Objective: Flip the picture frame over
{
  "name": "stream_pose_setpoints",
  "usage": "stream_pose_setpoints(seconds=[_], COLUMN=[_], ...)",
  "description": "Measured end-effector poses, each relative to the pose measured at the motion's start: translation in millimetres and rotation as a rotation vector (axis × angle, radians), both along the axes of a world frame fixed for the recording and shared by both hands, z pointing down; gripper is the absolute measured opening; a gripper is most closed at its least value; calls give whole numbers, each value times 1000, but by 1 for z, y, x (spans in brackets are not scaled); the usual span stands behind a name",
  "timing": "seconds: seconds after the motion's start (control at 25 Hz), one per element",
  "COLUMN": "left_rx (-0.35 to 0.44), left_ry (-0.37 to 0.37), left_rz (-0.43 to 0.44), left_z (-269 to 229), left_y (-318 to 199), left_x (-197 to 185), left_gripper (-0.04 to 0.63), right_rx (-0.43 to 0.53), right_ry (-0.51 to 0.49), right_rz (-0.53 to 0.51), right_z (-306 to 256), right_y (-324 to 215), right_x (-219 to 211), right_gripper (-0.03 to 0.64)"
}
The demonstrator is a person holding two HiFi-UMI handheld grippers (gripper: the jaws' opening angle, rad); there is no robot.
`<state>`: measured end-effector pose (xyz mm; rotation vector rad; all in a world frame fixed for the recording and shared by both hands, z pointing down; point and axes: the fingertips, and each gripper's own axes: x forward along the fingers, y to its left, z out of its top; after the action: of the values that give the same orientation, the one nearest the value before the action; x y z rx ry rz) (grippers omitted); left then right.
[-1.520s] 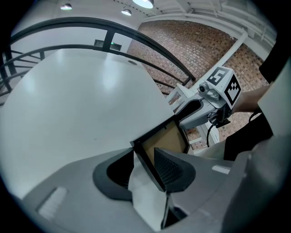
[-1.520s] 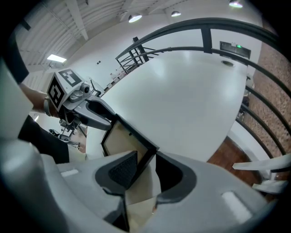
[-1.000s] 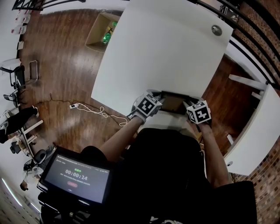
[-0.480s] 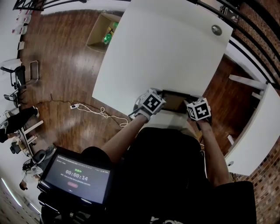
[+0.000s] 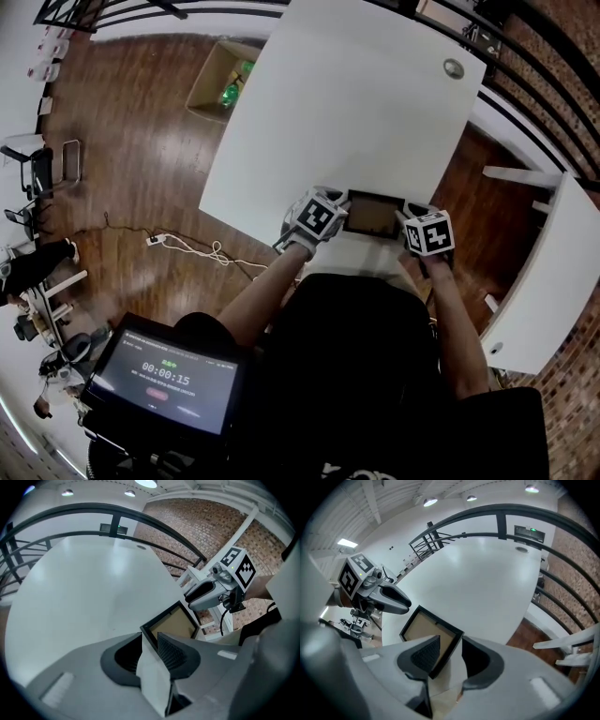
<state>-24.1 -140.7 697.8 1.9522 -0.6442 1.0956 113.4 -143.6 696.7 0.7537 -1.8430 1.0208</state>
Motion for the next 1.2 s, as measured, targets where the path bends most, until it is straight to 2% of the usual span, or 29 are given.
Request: stream_pose_setpoints(seconds=[0.12,0.28,0.44,0.52,0.64,0.72,0.84,0.96,1.2], left_rx=[98,172,214,240,281,305,329,368,429], left_ry=[51,104,162,216,331,382,394,389,410], left_rz=[-47,-87,-108,-118,-125,-118,-115,-151,-247], left_z=[-30,-68,-82,-86,-95,-107,-121,-135,-152], left_y=[-8,-4,20,35,52,66,89,105,165], left_x=[-7,-18,-29,-27,-15,-12,-19,-21,5], left_gripper=[106,80,32,15,15,15,15,15,15], right_rx=[45,138,275,353,437,473,508,552,616], right_ry=[9,16,34,43,37,17,-20,-69,-156], right_rz=[14,37,17,-24,-54,-55,-82,-133,-187], right_z=[-24,-68,-99,-107,-117,-129,-143,-155,-159], right_y=[9,21,45,60,77,88,105,115,174], right_x=[1,-5,-22,-29,-34,-41,-59,-71,-47], right_gripper=[129,126,46,-8,-8,-8,-8,-8,-8])
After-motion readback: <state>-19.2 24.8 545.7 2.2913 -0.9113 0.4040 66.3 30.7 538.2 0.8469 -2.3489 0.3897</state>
